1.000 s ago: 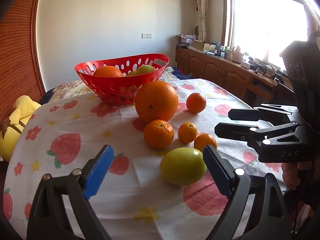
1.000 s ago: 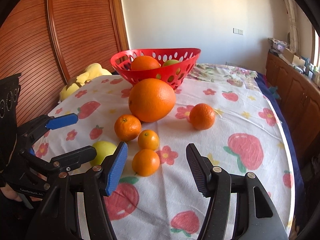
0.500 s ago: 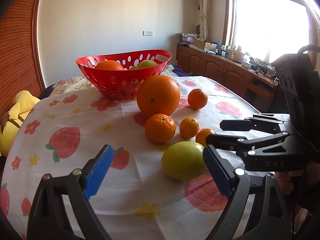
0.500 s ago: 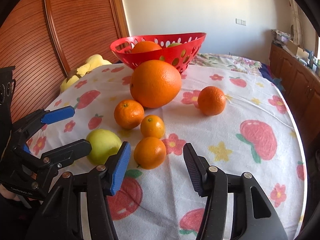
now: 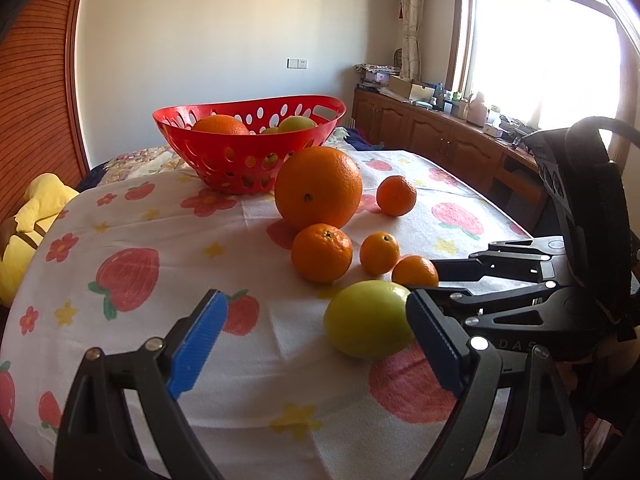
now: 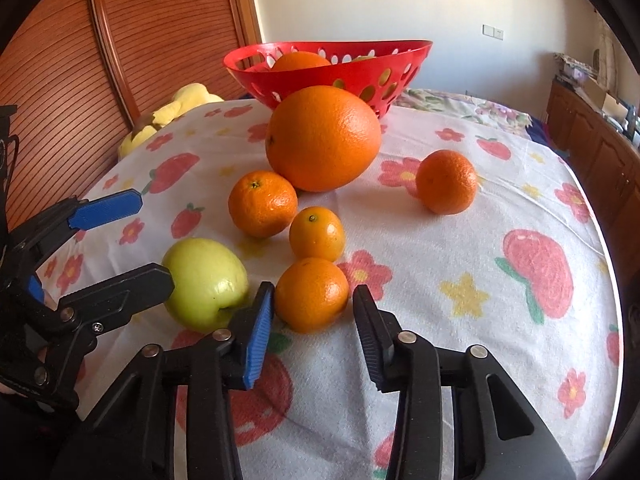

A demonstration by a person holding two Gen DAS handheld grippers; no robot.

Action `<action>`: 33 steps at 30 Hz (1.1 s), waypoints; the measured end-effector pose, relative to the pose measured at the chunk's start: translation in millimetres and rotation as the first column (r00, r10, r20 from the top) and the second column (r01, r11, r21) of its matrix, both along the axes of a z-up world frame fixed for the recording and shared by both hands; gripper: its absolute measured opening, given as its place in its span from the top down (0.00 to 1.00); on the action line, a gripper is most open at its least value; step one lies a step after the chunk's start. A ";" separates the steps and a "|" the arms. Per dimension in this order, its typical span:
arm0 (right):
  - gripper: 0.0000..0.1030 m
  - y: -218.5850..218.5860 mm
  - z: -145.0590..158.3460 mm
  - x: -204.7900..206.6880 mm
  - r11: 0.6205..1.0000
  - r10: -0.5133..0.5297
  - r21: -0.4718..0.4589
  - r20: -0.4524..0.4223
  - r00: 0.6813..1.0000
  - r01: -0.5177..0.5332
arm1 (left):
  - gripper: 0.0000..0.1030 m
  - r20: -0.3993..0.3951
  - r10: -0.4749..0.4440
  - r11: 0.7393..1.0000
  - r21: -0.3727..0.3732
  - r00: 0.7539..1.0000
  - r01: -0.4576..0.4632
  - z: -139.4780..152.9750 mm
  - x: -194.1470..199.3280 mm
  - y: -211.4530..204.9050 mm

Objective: Organize fruits
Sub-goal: 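Grasp a small tangerine on the cloth with the right tool, then grasp the yellow-green citrus with the left tool while the right tool holds the tangerine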

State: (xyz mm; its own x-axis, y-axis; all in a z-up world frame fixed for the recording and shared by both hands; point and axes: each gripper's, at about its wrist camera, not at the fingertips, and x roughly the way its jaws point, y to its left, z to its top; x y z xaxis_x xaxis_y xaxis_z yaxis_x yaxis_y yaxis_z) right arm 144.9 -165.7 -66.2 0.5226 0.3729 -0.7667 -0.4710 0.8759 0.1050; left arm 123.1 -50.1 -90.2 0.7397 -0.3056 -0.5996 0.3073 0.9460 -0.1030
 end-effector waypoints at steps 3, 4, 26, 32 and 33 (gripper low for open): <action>0.64 1.0 -0.2 -0.7 1.000 0.006 -0.005 0.004 1.000 -0.006 | 0.12 -0.007 0.000 1.000 -0.002 1.000 0.000 -0.8 0.2 0.1; 0.64 0.7 0.3 -1.4 1.000 0.004 -0.002 0.005 1.000 -0.004 | 0.12 -0.008 -0.001 1.000 -0.001 1.000 0.001 -0.9 0.4 -0.2; 0.64 -35.5 6.9 -26.2 0.997 -0.071 -0.004 0.065 0.995 0.071 | 0.12 -0.076 -0.066 0.994 0.079 0.995 0.072 -2.5 9.9 -29.0; 0.64 -36.6 6.6 -28.5 0.997 -0.079 0.015 0.079 0.994 0.078 | 0.12 -0.103 -0.100 0.991 0.074 0.990 0.107 -7.5 11.7 -34.4; 0.64 -36.6 6.8 -28.6 0.997 -0.082 0.015 0.081 0.993 0.081 | 0.14 -0.104 -0.102 0.991 0.077 0.989 0.110 -8.5 12.3 -35.4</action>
State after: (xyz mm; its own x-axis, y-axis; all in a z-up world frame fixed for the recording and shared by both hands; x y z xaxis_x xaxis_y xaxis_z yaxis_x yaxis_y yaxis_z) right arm 116.3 -202.3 -59.4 0.6124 0.3351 -0.7160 -0.4056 0.9106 0.0792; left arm 135.3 -85.6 -98.7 0.6409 -0.3253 -0.6952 0.3983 0.9152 -0.0611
